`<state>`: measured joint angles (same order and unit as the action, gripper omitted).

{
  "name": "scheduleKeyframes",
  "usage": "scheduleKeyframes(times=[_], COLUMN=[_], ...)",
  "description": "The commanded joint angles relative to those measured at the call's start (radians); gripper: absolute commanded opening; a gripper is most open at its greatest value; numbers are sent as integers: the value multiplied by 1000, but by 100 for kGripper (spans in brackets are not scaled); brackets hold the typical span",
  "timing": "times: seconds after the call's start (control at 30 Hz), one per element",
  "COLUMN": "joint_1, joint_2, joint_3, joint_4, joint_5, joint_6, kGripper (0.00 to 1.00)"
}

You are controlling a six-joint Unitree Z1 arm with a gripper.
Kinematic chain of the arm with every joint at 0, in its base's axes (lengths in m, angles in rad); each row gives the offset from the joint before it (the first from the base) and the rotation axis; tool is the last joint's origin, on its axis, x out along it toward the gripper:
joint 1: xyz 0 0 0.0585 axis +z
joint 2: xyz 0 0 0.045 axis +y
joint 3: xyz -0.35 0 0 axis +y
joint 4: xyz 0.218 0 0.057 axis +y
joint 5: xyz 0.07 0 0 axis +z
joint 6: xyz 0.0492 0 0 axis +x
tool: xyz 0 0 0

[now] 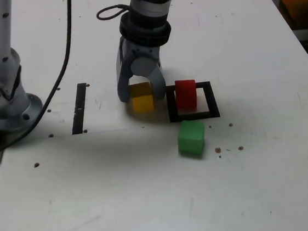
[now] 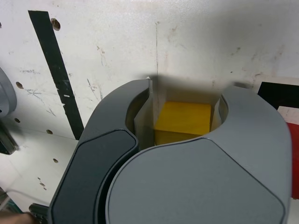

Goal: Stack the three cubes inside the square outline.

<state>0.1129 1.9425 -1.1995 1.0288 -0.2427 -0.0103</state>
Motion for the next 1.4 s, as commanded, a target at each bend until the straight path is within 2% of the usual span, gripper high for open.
scheduleKeyframes(times=[0.0, 0.3, 0.47, 0.63, 0.8, 1.0, 1.37], joint_1=[2, 2, -9, -31, -62, -94, -118], joint_2=[-3, -30, -93, -96, -65, -2, 53], joint_3=[-6, -20, -124, -268, -400, -493, -502], joint_4=[-2, 18, 140, 234, 286, 309, 334], joint_5=[3, 14, 93, 129, 131, 114, 112], joint_6=[2, 1, -60, -84, -87, -89, -89], kGripper=[20, 19, 19, 19, 19, 19, 19])
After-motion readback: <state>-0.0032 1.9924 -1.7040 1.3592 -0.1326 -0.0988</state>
